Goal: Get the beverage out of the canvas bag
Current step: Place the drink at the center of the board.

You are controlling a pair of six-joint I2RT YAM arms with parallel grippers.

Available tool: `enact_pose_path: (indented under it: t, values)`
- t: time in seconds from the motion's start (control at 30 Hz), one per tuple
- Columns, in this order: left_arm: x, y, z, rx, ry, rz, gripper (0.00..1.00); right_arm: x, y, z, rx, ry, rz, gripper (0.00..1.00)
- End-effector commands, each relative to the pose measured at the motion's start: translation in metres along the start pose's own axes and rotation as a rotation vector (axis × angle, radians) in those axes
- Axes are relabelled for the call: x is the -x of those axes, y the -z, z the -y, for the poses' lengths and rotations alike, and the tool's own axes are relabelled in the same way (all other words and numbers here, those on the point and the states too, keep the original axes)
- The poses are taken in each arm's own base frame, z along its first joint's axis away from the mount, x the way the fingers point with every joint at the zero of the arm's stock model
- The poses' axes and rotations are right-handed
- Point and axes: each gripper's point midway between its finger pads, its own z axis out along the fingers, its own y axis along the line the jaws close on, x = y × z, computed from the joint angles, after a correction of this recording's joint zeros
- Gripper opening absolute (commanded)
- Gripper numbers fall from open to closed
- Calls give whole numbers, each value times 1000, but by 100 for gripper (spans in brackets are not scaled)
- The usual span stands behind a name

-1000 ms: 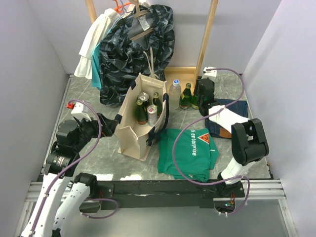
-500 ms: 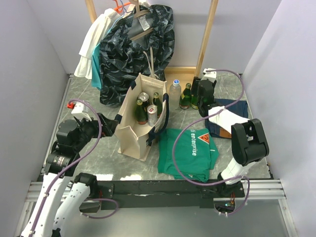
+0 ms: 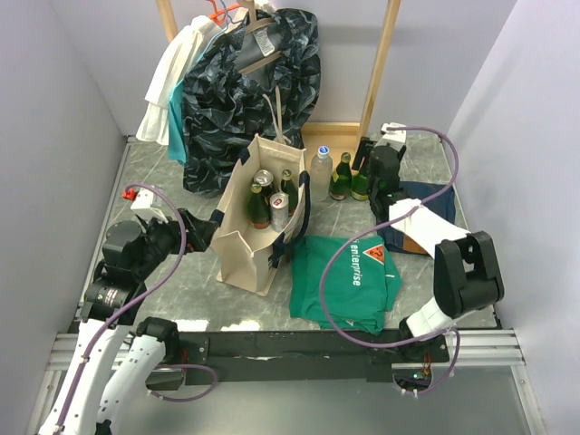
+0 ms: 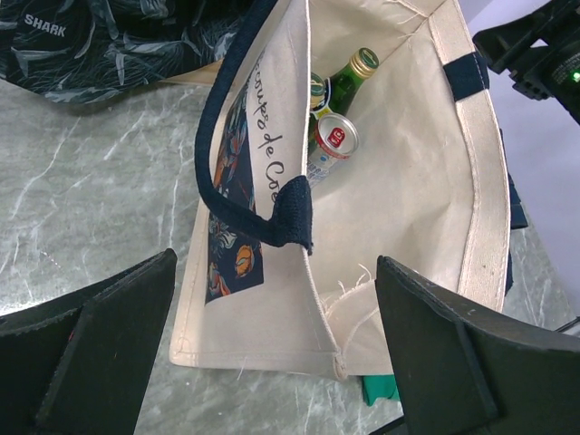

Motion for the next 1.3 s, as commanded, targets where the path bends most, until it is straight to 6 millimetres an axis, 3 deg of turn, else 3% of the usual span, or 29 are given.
enact_pose_path:
  t: [0.0,0.2,0.37,0.7,0.93,1.27]
  values:
    - [7,0,8,-42,-8,32,96,17,17,10,-22,-32,37,75]
    - [6,1,8,-44,-9,33,96,26,33,15,-25,-48,13,77]
    - [7,1,6,-33,-7,38,96,42,49,6,44,-71,-1,79]
    - [10,4,7,-30,-6,53,96,55,82,-11,181,-148,-34,82]
    - [8,2,5,-23,-4,46,97,66,100,-32,313,-118,-83,82]
    - [9,3,5,-21,-4,50,96,88,123,-72,506,-53,-131,71]
